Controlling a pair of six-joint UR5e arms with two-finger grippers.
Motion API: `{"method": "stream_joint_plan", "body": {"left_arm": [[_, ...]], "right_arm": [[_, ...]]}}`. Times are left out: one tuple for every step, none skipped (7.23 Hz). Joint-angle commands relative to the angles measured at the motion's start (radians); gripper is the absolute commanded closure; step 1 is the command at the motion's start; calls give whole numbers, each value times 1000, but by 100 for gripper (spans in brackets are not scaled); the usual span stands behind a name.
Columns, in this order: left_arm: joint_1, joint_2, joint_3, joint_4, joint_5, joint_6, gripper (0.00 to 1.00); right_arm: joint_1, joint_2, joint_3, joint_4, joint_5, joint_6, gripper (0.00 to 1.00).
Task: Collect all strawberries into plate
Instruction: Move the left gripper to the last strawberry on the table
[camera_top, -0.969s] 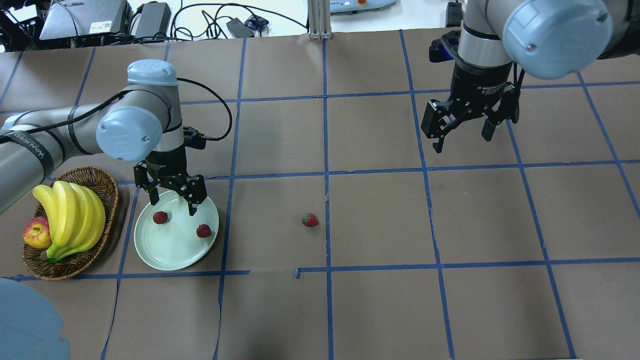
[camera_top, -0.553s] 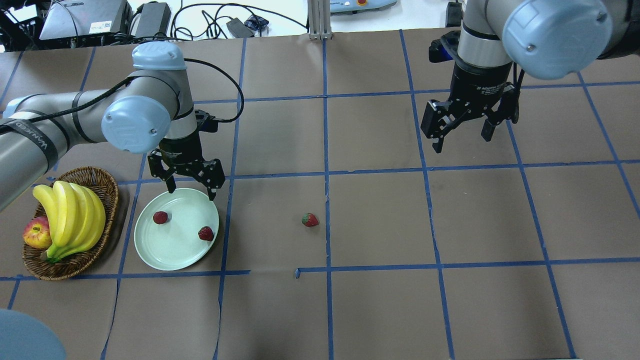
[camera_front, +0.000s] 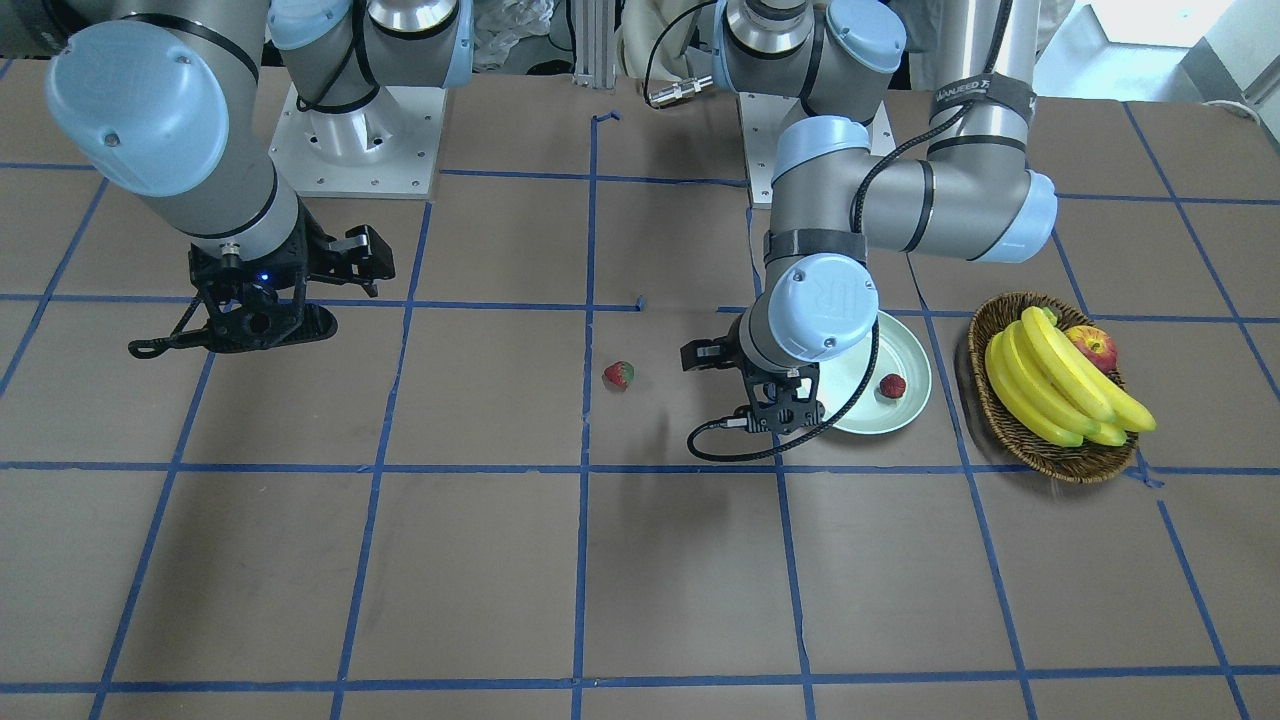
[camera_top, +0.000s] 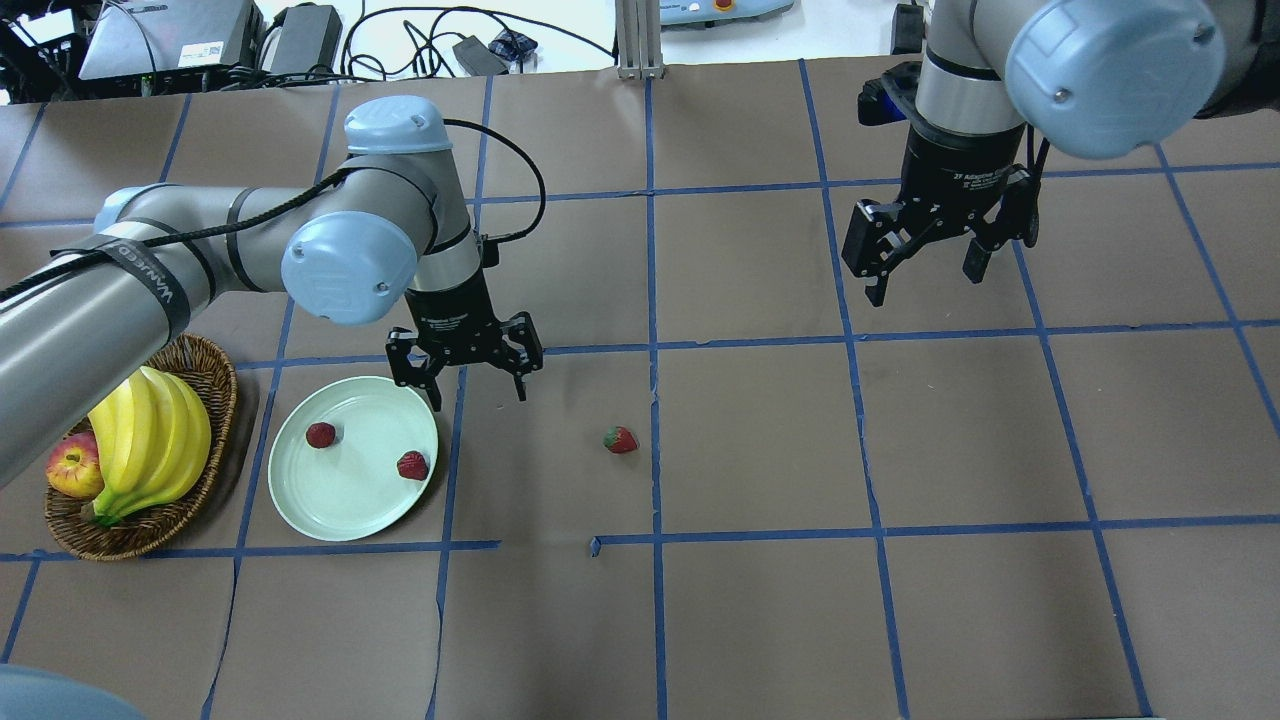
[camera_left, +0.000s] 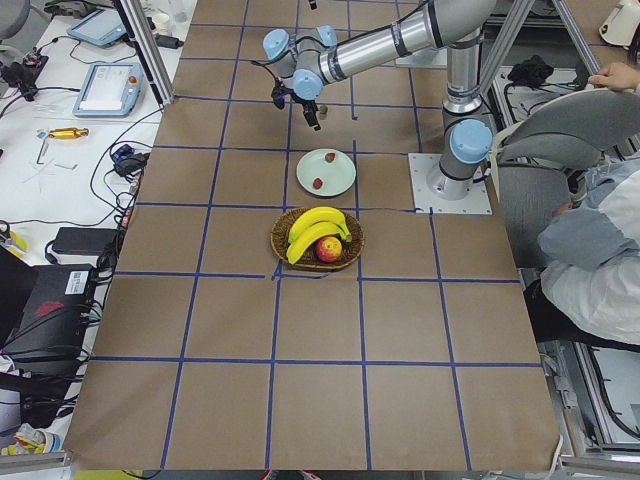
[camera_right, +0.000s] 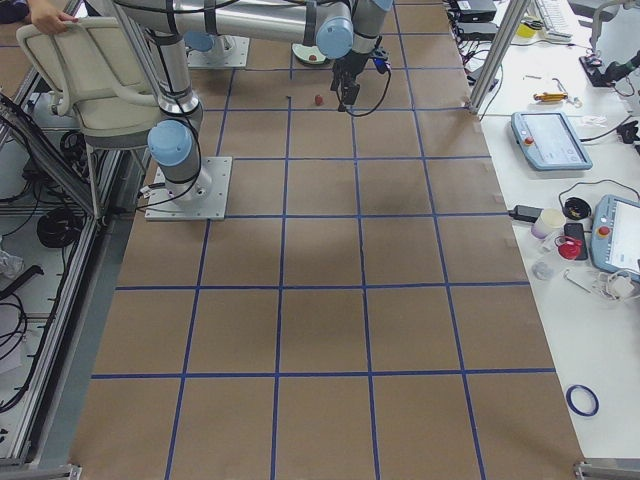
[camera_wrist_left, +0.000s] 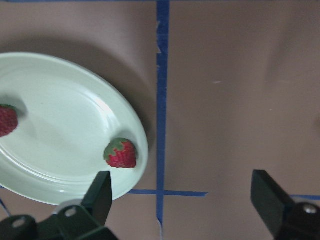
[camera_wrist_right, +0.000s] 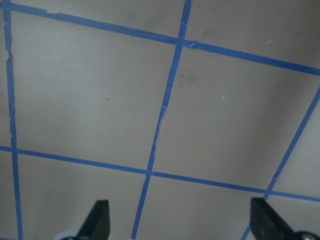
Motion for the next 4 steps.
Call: {"method": "stream_joint_plan", "body": {"left_arm": [[-43,-10,-14,1,-149,-192,0],[-64,-17,-30,21,-199,-246,0],[-67,-26,-47,59,-233,-300,0],[-69,-39,-63,86,-266,-312,0]], "right_arm": [[0,0,-1,2,-3,1,0],[0,1,0,4,-3,-1,0],[0,0,0,4,-4,-1,0],[0,0,5,2,-6,1,0]]}}
